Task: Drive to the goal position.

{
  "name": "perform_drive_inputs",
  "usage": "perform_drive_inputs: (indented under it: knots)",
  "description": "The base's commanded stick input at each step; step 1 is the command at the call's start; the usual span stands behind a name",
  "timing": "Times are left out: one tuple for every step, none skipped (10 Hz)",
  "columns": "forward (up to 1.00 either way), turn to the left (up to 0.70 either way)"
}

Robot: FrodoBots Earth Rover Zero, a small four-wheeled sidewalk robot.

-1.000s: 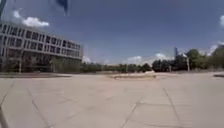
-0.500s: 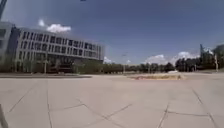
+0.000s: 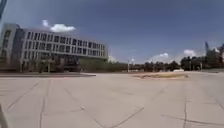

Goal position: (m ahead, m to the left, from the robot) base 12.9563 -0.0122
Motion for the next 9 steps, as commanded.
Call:
perform_drive_inputs:
  knots:
    - [0.70, 0.02]
    - [0.70, 0.02]
    - [0.70, 0.02]
    - [0.70, 0.02]
    - [0.70, 0.02]
    - [0.70, 0.02]
    - [0.70, 0.02]
    - [0.70, 0.02]
    - [0.70, 0.02]
